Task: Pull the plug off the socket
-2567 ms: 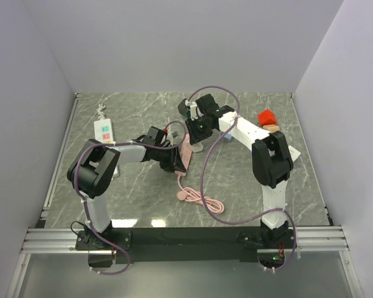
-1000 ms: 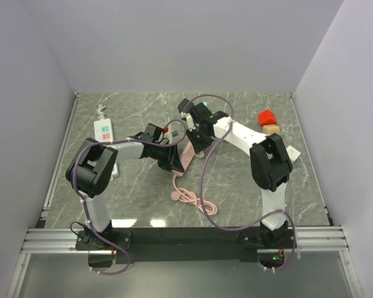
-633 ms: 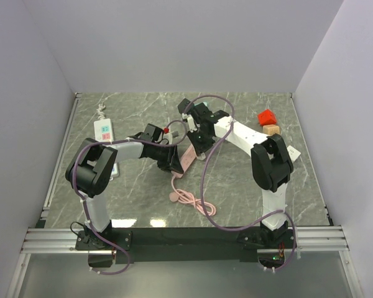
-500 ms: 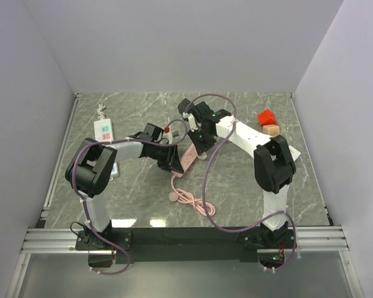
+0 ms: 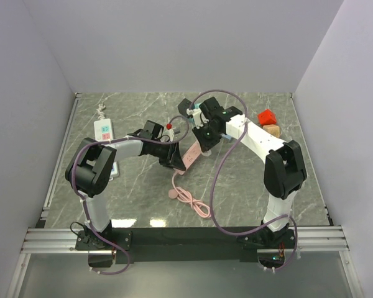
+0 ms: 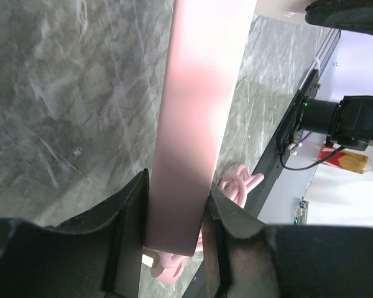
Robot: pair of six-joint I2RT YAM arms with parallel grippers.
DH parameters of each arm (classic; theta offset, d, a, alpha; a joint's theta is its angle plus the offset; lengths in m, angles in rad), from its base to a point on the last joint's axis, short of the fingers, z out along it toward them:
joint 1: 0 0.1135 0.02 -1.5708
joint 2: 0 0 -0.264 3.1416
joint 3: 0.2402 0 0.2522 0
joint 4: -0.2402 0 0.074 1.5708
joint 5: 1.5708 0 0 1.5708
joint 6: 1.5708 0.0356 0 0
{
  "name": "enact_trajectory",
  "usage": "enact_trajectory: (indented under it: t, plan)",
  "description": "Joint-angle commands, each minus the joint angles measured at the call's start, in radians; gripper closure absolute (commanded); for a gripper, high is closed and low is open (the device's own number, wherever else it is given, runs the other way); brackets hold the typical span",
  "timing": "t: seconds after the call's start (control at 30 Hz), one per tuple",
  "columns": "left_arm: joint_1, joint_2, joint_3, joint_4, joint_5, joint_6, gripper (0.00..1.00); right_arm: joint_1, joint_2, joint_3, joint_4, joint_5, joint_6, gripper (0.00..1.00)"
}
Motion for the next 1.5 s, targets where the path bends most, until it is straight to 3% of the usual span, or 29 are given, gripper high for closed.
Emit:
enact_trajectory:
  t: [0.0, 0.47, 0.6, 0.63, 0.8, 1.0, 1.2, 1.47]
  plan:
    - [0.073, 0.076, -0.031, -0.173, -0.284, -0.057, 0.99, -0.022, -0.158, 0.008, -0.083, -0.169, -0.006, 1.0]
    - [0.073, 0.058, 0.003, -0.229, -0.256, -0.02, 0.99, 0.029, -0.06, 0.001, -0.056, -0.11, -0.014, 1.0]
    - [0.073, 0.052, -0.001, -0.224, -0.236, -0.021, 0.99, -0.041, -0.012, 0.078, -0.028, 0.168, 0.144, 1.0]
    - [0.073, 0.05, -0.006, -0.224, -0.232, -0.021, 0.99, -0.069, -0.004, 0.086, -0.019, 0.171, 0.17, 1.0]
    - [0.073, 0.027, -0.032, -0.203, -0.23, -0.037, 0.99, -0.28, 0.019, 0.058, 0.117, 0.109, 0.389, 1.0]
    - [0.068, 0.019, -0.038, -0.172, -0.215, -0.075, 0.99, -0.367, 0.098, -0.018, 0.293, -0.051, 0.578, 1.0]
    - [0.06, -0.007, -0.052, -0.134, -0.213, -0.115, 0.99, -0.405, 0.128, -0.055, 0.391, -0.028, 0.716, 1.0]
    - [0.05, -0.008, -0.061, -0.12, -0.218, -0.132, 0.99, -0.46, 0.139, -0.044, 0.38, -0.025, 0.796, 0.52]
